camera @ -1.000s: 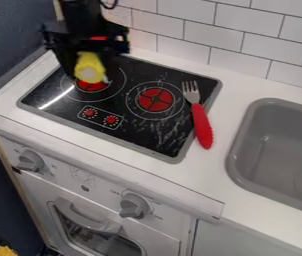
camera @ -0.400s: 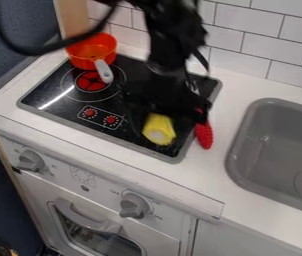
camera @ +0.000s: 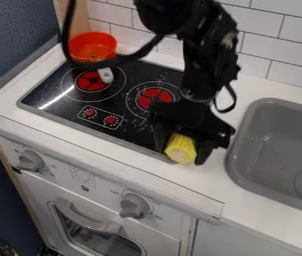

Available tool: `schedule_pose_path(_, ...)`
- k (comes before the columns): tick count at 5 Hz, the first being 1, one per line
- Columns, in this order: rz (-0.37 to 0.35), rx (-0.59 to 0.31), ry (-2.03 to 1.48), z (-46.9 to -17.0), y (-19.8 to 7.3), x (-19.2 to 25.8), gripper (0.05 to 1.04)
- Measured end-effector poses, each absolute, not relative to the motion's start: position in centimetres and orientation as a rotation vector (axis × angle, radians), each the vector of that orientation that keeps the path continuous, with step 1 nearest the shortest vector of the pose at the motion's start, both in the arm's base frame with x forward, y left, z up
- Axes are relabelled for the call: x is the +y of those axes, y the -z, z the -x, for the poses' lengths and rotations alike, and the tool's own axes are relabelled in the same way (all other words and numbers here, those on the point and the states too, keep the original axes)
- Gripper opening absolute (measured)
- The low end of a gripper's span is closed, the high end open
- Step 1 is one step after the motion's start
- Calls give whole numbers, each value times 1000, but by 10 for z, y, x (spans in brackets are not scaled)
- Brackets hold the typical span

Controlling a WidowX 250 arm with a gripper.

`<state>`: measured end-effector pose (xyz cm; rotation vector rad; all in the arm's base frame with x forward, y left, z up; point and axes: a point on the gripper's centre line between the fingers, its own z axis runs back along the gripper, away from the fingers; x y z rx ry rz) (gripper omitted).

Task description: Move the green and yellow corn to the lower right corner of the stove

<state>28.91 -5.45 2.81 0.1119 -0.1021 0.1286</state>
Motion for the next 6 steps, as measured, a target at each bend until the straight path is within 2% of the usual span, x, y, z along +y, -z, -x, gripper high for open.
schedule_pose_path(1, -113, -95, -99, -289, -19, -62, 786)
schedule_pose_path(2, -116, -87, -88, -294, -17, -64, 845)
schedule_pose_path(3, -130, -63, -99, -294, -18, -62, 1018)
schedule_pose_path(4, -133, -49, -108, -293, -18, -58, 1010)
schedule_pose_path(5, -113, -35, -132, -296, -30, -53, 1005)
schedule_pose_path(6, -89, -96, -128, -298, -63, -49, 1003)
